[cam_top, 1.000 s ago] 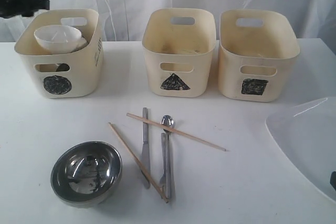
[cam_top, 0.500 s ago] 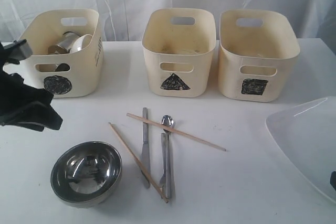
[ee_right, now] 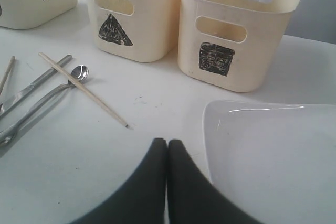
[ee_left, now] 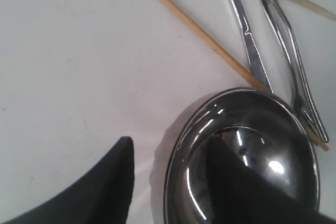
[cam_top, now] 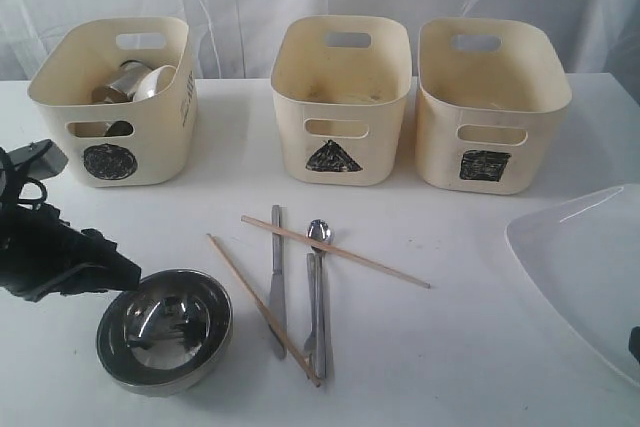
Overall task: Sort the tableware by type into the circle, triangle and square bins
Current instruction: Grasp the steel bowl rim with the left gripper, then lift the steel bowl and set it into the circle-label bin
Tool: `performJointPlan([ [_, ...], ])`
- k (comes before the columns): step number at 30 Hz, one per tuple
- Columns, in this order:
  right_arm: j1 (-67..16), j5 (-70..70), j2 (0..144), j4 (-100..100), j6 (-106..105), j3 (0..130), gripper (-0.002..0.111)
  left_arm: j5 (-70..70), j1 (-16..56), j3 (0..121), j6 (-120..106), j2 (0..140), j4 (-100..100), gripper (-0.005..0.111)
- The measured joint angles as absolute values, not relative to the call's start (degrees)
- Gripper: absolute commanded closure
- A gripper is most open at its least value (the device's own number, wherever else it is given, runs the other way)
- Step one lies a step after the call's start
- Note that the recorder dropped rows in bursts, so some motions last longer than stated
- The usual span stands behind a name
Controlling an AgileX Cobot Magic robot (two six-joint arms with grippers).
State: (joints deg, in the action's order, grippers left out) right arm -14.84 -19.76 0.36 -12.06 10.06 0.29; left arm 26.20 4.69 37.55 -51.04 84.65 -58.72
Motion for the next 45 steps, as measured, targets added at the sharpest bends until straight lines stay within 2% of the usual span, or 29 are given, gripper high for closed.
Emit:
performJointPlan([
  [8, -14.84, -19.76, 0.36, -12.06, 10.06, 0.29, 0.108, 28.0, 4.69, 37.35, -53.36, 92.76, -59.54, 0.061],
  [10, -14.84, -19.76, 0.36, -12.06, 10.06, 0.29, 0.108, 28.39, 4.69, 37.35, -53.6, 94.0, -59.54, 0.074],
  [13, -14.84, -19.76, 0.36, -12.06, 10.06, 0.29, 0.108, 28.39, 4.69, 37.35, -53.72, 94.55, -59.54, 0.104],
  [14, -14.84, -19.76, 0.36, -12.06, 10.06, 0.29, 0.108, 28.49, 4.69, 37.35, -53.82, 94.55, -59.41, 0.106],
  [22, -14.84, -19.76, 0.36, -12.06, 10.06, 0.29, 0.108, 29.51, 4.69, 40.14, -54.02, 88.76, -58.47, 0.107],
  [28, -14.84, -19.76, 0.36, -12.06, 10.06, 0.29, 0.108, 27.01, 4.69, 50.02, -53.88, 77.97, -58.13, 0.107],
  [31, -14.84, -19.76, 0.36, -12.06, 10.53, 0.29, 0.108, 16.73, 4.69, 55.11, -53.88, 73.62, -57.76, 0.107],
  [34, -14.84, -19.76, 0.36, -12.06, 11.0, 0.29, 0.108, 0.44, 4.69, 58.91, -53.98, 71.83, -57.65, 0.107],
  [39, -14.84, -19.76, 0.36, -12.06, 11.26, 0.29, 0.108, -18.53, 4.69, 63.36, -43.82, 75.57, -54.68, 0.107],
  [45, -14.84, -19.76, 0.36, -12.06, 11.36, 0.29, 0.108, -31.16, 4.58, 69.88, -15.15, 90.54, -20.43, 0.107],
])
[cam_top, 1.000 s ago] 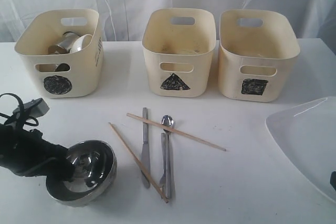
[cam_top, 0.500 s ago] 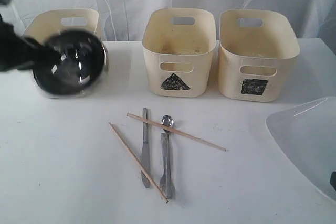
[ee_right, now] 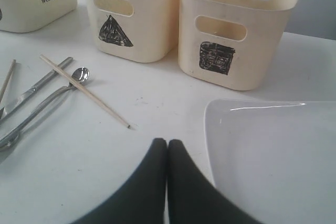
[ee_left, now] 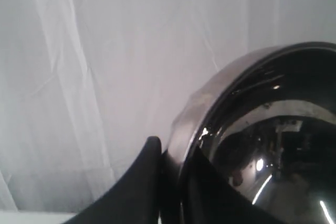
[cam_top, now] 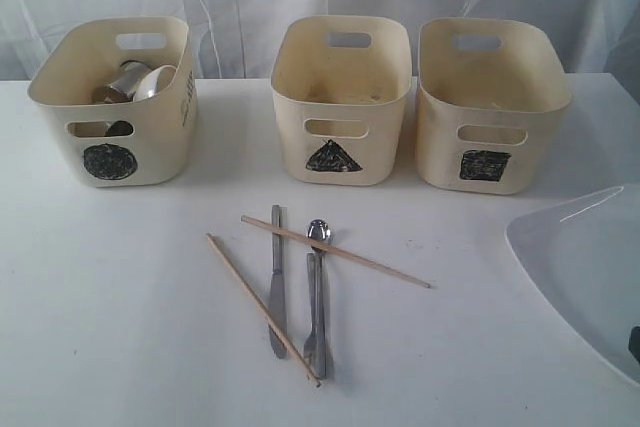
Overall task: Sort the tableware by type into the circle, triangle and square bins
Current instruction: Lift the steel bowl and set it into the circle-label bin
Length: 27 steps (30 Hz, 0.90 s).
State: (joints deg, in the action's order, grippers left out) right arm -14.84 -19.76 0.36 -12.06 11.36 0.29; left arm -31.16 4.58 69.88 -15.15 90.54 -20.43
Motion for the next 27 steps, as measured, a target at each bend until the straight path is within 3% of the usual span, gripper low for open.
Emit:
performJointPlan([
  [5, -14.84, -19.76, 0.36, -12.06, 11.36, 0.29, 0.108, -33.67, 4.69, 76.17, -9.1, 104.24, -1.62, 0.107],
  [12, -14.84, -19.76, 0.36, -12.06, 11.36, 0.29, 0.108, -28.9, 4.79, 77.92, -8.24, 111.64, 2.44, 0.104],
  [15, -14.84, -19.76, 0.36, -12.06, 11.36, 0.29, 0.108, -28.77, 4.79, 78.2, -9.26, 112.65, 2.87, 0.089],
  [20, -14.84, -19.76, 0.36, -12.06, 11.36, 0.29, 0.108, -28.16, 4.79, 78.24, -10.04, 113.14, 4.38, 0.054],
  [23, -14.84, -19.76, 0.36, -12.06, 11.36, 0.29, 0.108, -27.42, 4.79, 78.33, -10.04, 112.22, 4.52, 0.045],
  [27, -14.84, -19.76, 0.36, -12.06, 11.36, 0.29, 0.108, -23.36, 4.79, 78.33, -10.04, 108.08, 4.64, 0.044],
])
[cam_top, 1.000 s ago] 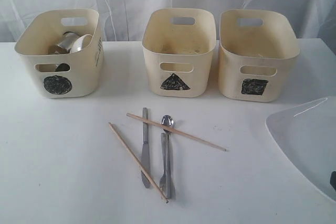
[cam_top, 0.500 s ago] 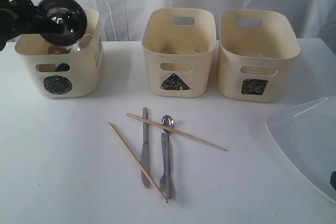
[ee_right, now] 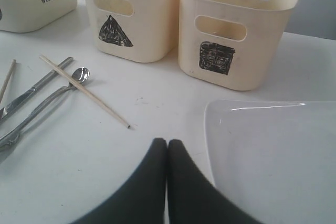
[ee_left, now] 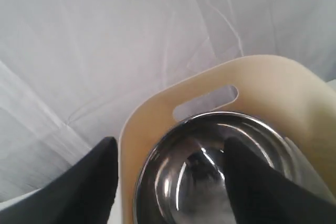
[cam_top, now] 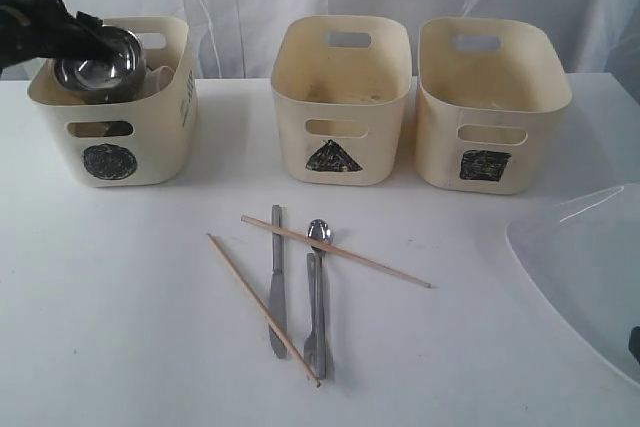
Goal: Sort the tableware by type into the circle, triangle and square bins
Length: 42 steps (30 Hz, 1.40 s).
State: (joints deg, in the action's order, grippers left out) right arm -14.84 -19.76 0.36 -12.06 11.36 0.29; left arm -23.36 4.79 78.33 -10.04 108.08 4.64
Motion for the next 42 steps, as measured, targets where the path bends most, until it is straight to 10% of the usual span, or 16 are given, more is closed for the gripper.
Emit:
performJointPlan([
  [3, -14.84, -19.76, 0.36, -12.06, 11.36, 0.29, 0.108, -15.59, 4.79, 78.46, -9.93, 102.72, 4.93, 0.051],
  [9, -14.84, -19.76, 0.36, -12.06, 11.36, 0.29, 0.108, 7.19, 4.45, 78.33, -8.67, 90.37, 4.93, 0.106],
  [30, -14.84, -19.76, 0.36, -12.06, 11.36, 0.29, 0.108, 5.41, -1.91, 36.96, 1.6, 38.02, 4.98, 0.107],
  [42, -14.84, -19.76, 0.36, -12.06, 11.36, 0.29, 0.108, 13.49, -1.91, 33.25, 1.48, 16.8, 4.99, 0.107],
])
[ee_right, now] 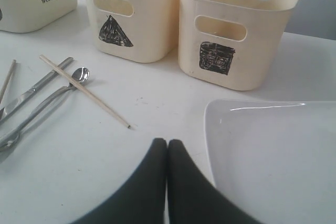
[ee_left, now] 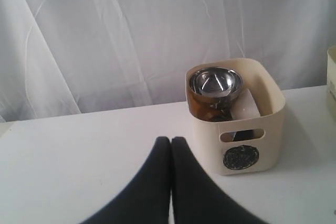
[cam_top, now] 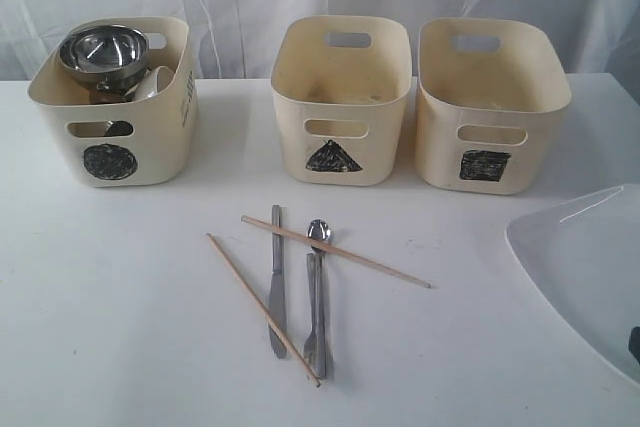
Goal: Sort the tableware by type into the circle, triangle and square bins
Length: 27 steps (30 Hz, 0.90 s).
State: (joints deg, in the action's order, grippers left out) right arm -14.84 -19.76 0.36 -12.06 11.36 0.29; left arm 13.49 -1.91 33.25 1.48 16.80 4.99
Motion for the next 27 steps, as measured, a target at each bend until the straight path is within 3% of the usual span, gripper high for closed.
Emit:
performJointPlan([
  [17, -14.84, -19.76, 0.36, -12.06, 11.36, 0.29, 0.108, 30.22, -1.95, 30.96, 6.61, 15.28, 12.93, 0.107],
  [27, -14.84, -19.76, 0.36, -12.06, 11.36, 0.29, 0.108, 23.57, -1.95, 8.15, 14.32, 0.47, 14.48, 0.107],
])
